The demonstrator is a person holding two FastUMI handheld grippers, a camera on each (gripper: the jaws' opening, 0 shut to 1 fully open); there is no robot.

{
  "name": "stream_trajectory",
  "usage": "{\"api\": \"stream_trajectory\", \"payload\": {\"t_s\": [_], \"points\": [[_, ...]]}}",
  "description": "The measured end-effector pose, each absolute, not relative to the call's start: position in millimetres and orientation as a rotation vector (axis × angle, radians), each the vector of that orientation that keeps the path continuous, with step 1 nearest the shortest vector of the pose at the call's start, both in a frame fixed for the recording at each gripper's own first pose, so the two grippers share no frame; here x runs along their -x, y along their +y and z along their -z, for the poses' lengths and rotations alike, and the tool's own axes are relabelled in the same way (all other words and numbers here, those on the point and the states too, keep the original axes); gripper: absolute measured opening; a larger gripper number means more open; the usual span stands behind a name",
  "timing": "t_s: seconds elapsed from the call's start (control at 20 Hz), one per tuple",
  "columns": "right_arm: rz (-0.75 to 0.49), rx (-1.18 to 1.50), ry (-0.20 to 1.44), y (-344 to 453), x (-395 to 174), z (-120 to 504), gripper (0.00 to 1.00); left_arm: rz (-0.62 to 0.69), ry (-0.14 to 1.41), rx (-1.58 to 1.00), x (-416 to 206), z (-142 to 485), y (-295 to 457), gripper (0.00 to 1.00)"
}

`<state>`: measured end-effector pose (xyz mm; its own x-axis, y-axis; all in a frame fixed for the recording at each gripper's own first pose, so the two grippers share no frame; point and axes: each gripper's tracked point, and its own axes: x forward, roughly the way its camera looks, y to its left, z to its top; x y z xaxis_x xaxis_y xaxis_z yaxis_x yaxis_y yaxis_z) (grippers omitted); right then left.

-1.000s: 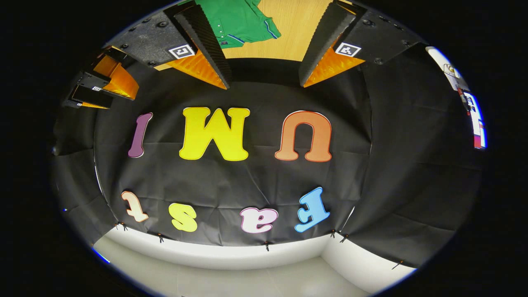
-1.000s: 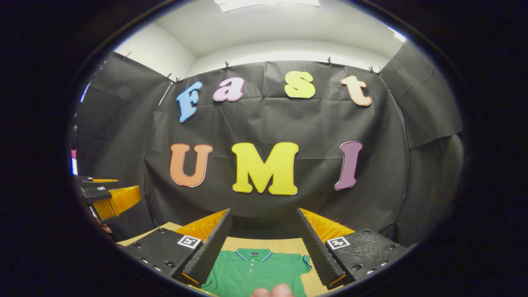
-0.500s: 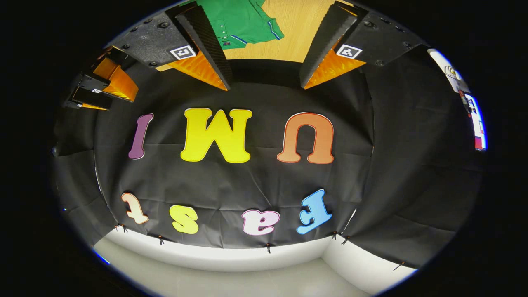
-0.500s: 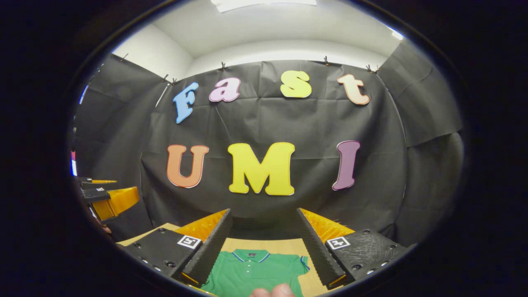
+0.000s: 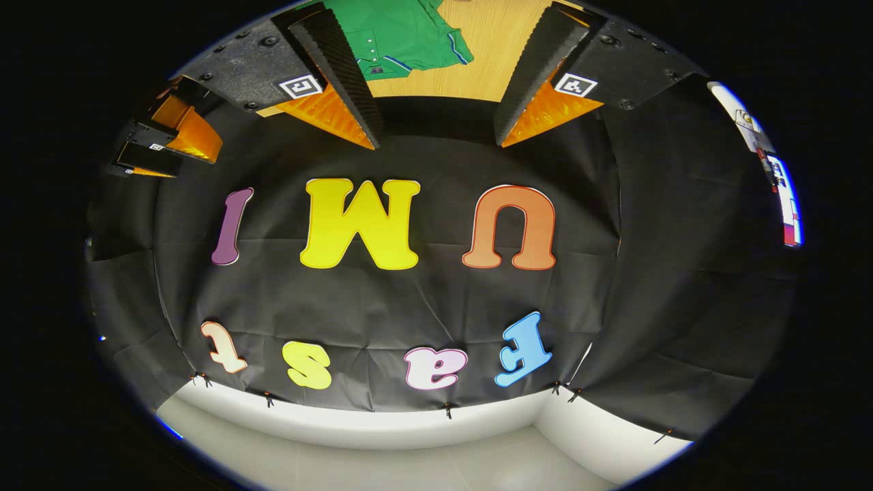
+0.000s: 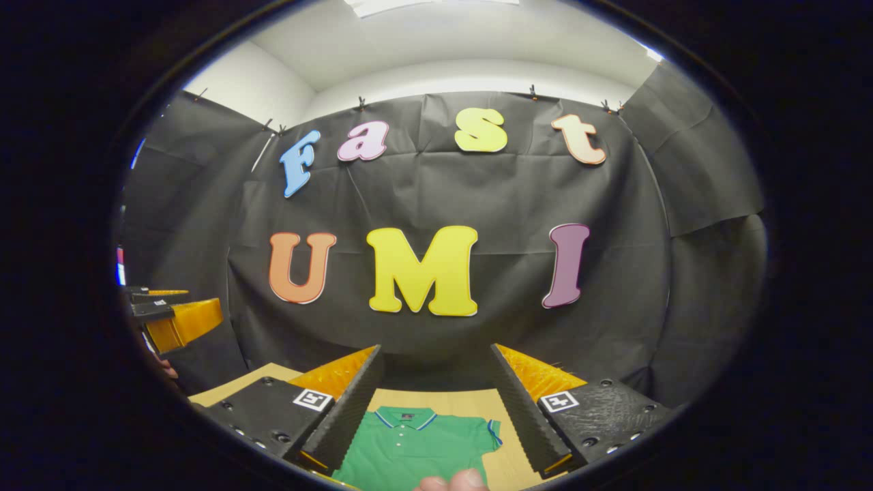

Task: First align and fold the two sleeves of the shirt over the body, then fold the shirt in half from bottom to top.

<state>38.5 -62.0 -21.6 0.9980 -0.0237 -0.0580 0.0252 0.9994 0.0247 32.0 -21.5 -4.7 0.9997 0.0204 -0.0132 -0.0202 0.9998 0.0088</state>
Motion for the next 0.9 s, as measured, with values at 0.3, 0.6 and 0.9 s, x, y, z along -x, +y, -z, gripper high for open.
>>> {"api": "stream_trajectory", "payload": {"t_s": [0.3,0.6,0.9], "points": [[0.027,-0.004,0.184,-100.2,-45.7,71.2,0.96,-0.017,0.054,-0.009,-38.0,20.4,-33.1,1.0],[-0.004,0.006,0.369,-127.0,-74.1,141.4,0.96,-0.054,0.08,-0.02,-45.4,28.4,-33.5,1.0],[-0.053,0.02,0.563,-145.8,-117.1,222.6,0.95,-0.093,0.1,-0.018,-57.6,35.2,-35.1,1.0]]}}
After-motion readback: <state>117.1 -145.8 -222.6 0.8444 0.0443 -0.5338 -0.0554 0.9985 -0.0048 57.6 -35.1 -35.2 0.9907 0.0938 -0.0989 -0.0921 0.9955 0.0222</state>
